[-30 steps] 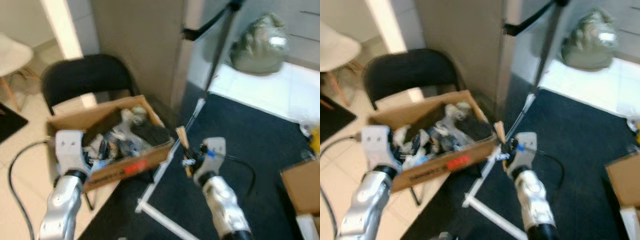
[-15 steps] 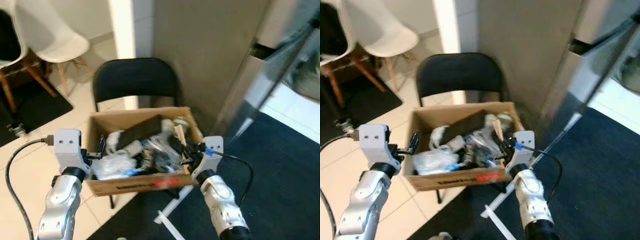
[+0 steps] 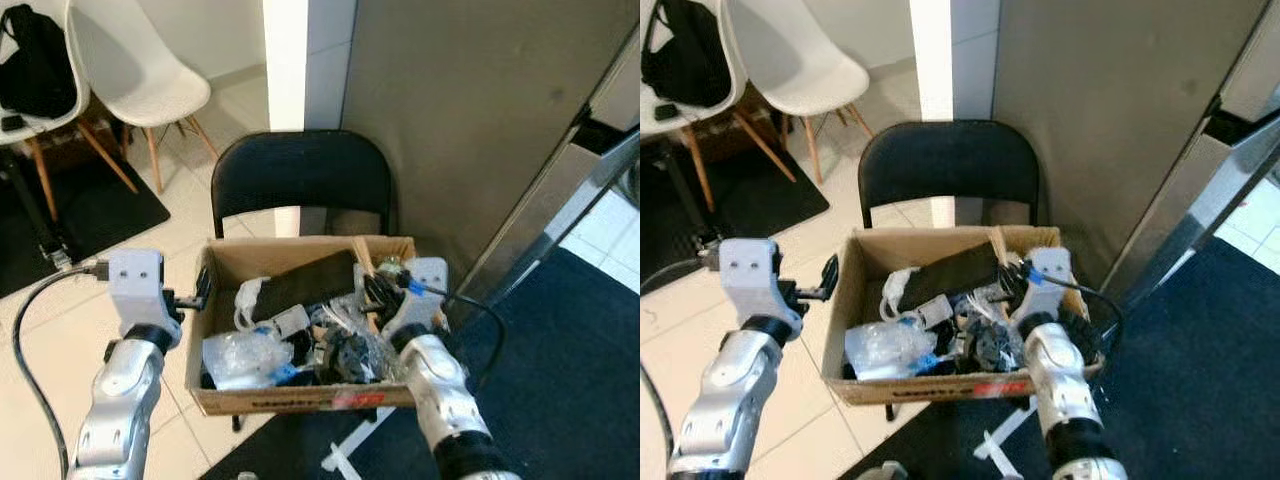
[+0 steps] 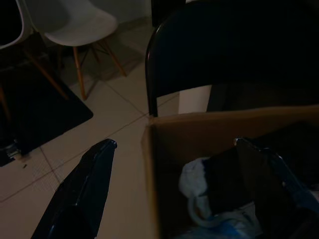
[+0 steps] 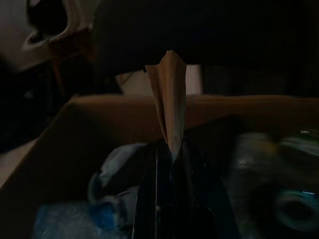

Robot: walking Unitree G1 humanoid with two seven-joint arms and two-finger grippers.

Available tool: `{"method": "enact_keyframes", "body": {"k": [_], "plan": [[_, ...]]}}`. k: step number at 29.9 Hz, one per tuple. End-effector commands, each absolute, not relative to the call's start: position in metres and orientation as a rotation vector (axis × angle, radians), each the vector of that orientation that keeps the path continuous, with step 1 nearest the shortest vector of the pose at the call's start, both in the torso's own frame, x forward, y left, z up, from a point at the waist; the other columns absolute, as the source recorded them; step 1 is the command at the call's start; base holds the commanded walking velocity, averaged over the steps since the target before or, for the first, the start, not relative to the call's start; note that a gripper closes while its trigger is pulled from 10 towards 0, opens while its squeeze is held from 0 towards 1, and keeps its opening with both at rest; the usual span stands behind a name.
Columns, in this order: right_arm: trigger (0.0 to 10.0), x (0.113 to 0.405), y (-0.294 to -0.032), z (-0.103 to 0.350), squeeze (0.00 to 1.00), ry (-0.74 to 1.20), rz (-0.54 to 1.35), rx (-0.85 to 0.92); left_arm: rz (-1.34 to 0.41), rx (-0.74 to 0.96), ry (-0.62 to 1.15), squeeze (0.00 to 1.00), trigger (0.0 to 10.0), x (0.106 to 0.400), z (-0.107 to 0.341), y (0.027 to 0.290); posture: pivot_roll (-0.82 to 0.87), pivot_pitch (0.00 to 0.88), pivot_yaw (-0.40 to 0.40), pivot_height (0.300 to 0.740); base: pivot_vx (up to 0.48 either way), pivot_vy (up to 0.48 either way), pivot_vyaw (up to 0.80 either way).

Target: Picking trash to rubbish bin

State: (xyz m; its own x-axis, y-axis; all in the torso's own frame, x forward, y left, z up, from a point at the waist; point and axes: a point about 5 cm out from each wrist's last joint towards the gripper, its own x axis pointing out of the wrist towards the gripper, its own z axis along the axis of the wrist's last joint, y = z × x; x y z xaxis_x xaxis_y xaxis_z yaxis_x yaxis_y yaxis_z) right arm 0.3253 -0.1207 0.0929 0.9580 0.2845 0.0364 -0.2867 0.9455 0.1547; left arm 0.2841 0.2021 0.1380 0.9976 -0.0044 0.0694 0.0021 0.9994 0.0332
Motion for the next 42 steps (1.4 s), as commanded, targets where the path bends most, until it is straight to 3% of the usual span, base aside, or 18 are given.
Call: {"method": "enact_keyframes", "body": {"k": [1,12,17,28,29,33,34,37,42], "plan": [[10.0,0.324,-0.122,0.085,0.0,0.02,0.282,0.151,-0.035,0.07,-0.027,0.0,10.0,0.284,0.129,0.201,0.13,0.153,0.02,0.74,0.0,0.0,0.0],[10.0,0.328,-0.101,0.08,0.0,0.086,0.419,0.083,-0.101,0.191,0.101,0.0,10.0,0.292,0.11,0.204,0.13,0.164,0.027,0.74,0.0,0.0,0.0],[10.0,0.329,-0.073,0.076,0.0,0.127,0.553,0.002,-0.17,0.211,0.14,0.0,10.0,0.294,0.104,0.2,0.12,0.169,0.025,0.74,0.0,0.0,0.0],[10.0,0.328,-0.049,0.082,0.0,0.11,0.641,0.097,-0.203,0.226,0.148,0.0,10.0,0.292,0.102,0.199,0.12,0.17,0.012,0.74,0.0,0.0,0.0],[10.0,0.327,-0.045,0.084,1.0,0.1,0.662,0.127,-0.205,0.222,0.144,0.0,10.0,0.292,0.102,0.199,0.12,0.17,0.012,0.74,0.0,0.0,0.0],[10.0,0.323,-0.038,0.085,1.0,0.089,0.68,0.165,-0.218,0.219,0.146,0.0,10.0,0.292,0.101,0.197,0.12,0.158,0.021,0.74,0.0,0.0,0.0],[10.0,0.324,-0.039,0.086,0.0,0.075,0.661,0.183,-0.231,0.222,0.148,0.0,10.0,0.292,0.101,0.195,0.11,0.158,0.019,0.74,0.0,0.0,0.0],[10.0,0.331,-0.059,0.091,0.0,0.033,0.529,0.285,-0.203,0.206,0.146,0.0,10.0,0.292,0.1,0.198,0.11,0.142,0.022,0.74,0.0,0.0,0.0],[10.0,0.331,-0.071,0.09,0.0,0.026,0.512,0.3,-0.213,0.204,0.131,0.0,10.0,0.292,0.103,0.197,0.11,0.133,0.015,0.74,0.0,0.0,0.0]]}}
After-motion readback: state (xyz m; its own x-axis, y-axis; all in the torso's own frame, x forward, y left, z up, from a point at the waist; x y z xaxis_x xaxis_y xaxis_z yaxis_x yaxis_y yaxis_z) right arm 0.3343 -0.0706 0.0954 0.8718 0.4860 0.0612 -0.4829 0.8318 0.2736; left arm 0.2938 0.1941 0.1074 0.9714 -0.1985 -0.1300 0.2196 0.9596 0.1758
